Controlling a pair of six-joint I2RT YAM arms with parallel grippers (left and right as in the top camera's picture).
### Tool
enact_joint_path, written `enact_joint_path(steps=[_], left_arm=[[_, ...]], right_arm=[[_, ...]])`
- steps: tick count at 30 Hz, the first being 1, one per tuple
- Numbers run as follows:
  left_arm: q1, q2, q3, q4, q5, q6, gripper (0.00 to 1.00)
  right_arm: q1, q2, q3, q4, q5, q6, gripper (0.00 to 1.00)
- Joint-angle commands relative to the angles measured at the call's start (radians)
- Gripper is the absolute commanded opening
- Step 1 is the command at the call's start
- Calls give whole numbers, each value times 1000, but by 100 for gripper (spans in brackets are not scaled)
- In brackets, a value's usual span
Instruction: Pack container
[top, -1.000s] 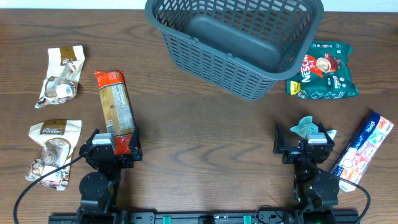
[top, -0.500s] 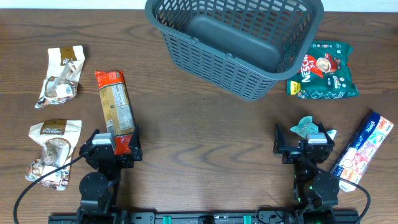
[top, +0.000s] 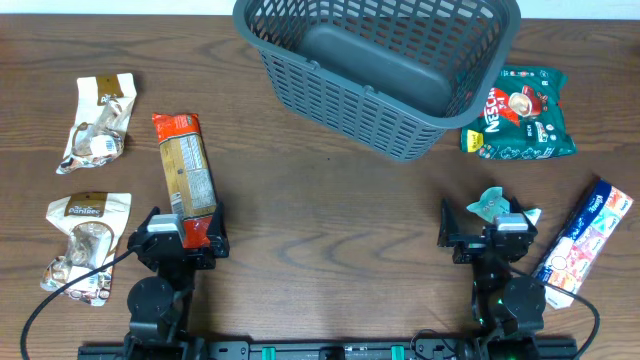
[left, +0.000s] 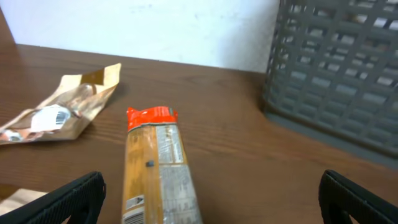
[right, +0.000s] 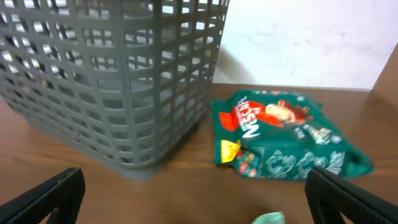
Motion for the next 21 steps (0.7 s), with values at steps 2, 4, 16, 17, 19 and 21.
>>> enact_joint_path(steps=[2,4,16,17,19,21], left_arm=[[-5,2,27,15,28,-111,99],[-5,31,92,11,28,-123,99],[-5,698,857,-279,105,-113,99],[-5,761,931,-324,111,-113,99],[-5,888,1088,-431,121,-93,99],[-5,1005,1250,-556,127,-45,99]], right_arm=[[-7,1,-1,2,-48,175,99],[-7,14,20,5,-69,171,99],[-8,503,533,-236,-126,107,99],[-8,558,594,-288,-128,107,99],[-8,672,732,-415,-127,107,99],[-8,788,885,-558,-127,107,99]])
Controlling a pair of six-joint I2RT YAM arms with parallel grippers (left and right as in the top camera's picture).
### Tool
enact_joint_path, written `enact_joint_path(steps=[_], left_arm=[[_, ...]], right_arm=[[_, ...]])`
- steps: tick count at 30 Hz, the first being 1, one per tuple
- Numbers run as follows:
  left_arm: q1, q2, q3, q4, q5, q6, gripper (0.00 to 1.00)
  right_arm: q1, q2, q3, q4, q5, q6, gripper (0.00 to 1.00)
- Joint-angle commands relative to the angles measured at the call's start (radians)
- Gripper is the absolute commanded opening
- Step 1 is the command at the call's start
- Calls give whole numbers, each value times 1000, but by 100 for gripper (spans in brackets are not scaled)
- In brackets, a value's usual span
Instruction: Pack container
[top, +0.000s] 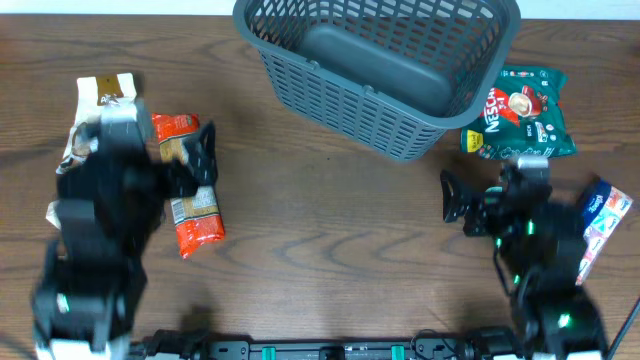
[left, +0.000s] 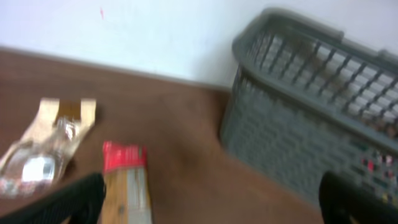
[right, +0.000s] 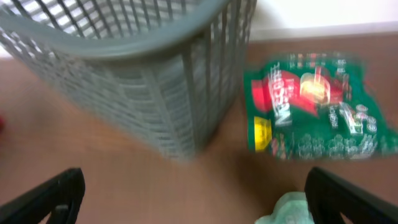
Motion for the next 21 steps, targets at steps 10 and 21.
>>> enact_joint_path(steps=[10,21], left_arm=[[-9,552,796,-545,129,265,99],[-100,650,853,-492,135,295,99]], right_arm=[[-7,496,691,-551,-34,-21,99],[-7,583,724,-584,-115,-51,77]])
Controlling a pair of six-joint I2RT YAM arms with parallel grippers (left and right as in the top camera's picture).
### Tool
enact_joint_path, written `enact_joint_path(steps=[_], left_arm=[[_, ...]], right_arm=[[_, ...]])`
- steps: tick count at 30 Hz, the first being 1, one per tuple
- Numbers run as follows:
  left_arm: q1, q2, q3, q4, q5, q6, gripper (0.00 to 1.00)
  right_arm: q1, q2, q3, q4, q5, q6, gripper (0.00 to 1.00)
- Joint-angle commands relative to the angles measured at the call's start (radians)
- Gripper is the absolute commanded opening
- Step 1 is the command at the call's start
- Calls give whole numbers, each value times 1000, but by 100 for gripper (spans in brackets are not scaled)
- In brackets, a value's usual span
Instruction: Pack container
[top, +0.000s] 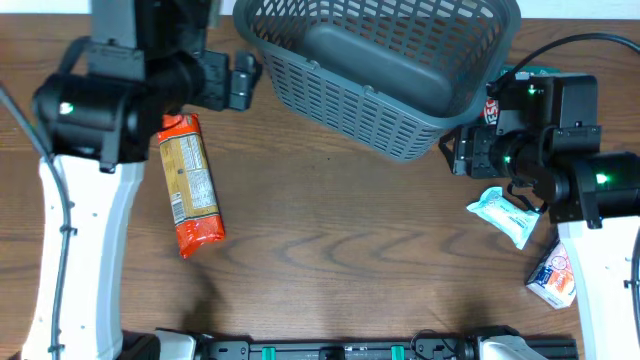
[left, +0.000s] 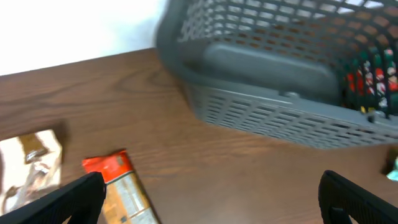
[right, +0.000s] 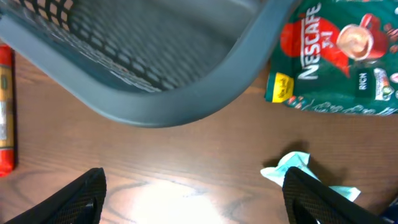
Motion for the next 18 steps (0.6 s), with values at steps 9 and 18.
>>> enact_joint_path(steps=[9,18], left_arm=[[-6,-5,19,25,14,28,83],[-28,31,20,123,10,28,22]], right_arm=[[-5,36,16,-40,-20,-10,28],[-5,118,16,-41,-23,-10,1]])
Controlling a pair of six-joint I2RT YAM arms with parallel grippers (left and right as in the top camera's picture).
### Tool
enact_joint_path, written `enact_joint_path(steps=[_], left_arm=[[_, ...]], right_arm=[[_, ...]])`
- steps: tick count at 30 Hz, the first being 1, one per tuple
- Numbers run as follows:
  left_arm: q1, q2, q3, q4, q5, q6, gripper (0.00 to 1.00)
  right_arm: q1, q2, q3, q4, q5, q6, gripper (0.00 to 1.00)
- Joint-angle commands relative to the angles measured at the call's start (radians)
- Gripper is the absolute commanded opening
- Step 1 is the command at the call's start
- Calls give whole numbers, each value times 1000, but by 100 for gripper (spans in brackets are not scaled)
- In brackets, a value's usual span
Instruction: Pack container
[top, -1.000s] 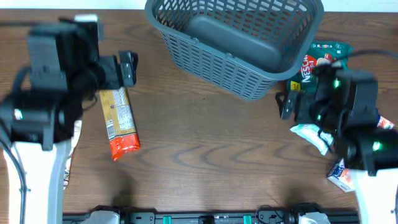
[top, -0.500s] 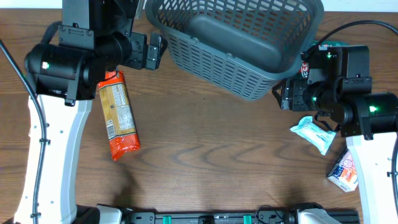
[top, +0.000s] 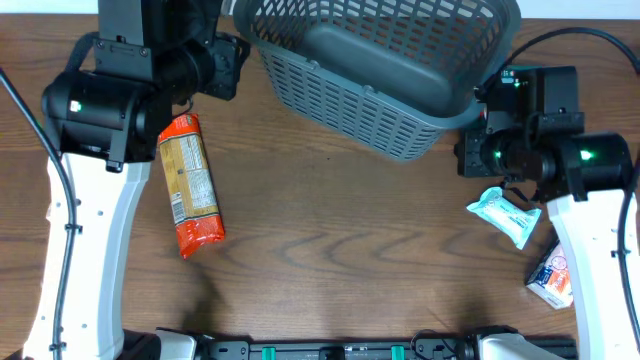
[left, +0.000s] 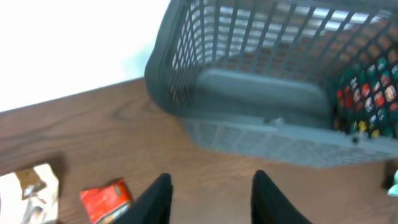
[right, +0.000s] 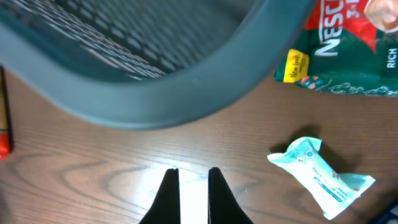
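The grey mesh basket (top: 380, 150) stands at the back middle with nothing in it. A long orange-and-red snack packet (top: 187, 185) lies left of centre. A light blue packet (top: 508, 216) lies at the right. My left gripper (top: 222, 65) hangs high beside the basket's left corner, open part-way and holding nothing (left: 211, 176). My right gripper (top: 468, 150) hovers by the basket's right corner, left of the blue packet (right: 320, 174). Its fingers stand a narrow slit apart over bare table (right: 193, 170). A green Nescafe bag (right: 348, 56) lies behind it.
A blue-and-white carton (top: 553, 275) lies near the front right edge. A beige snack bag (left: 31, 186) lies at the far left, mostly hidden by my left arm in the overhead view. The wooden table (top: 330, 250) runs between the packets.
Both grippers have drawn their fingers in from wide open: the left to about half, the right to a narrow slit. Both arms have shifted slightly. No object has moved.
Both arms first sat low at the table's front edge, jaws wide open, the left over the orange packet's end. They were then higher and farther back, then at the basket's two corners. Now their fingers have narrowed. Nothing has been picked up.
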Motion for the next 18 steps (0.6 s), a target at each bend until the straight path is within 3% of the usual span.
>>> enact_joint_path(steps=[1,3,18], left_arm=[[-6,35,19,18,7,12,18],[-8,58,19,30,7,12,5],[-45,217,19,68,7,49,6]], right_arm=[[-3,49,16,-1,-13,-3,1],[6,73,16,-1,-13,-3,1],[91,188,16,55,-12,-2,1]])
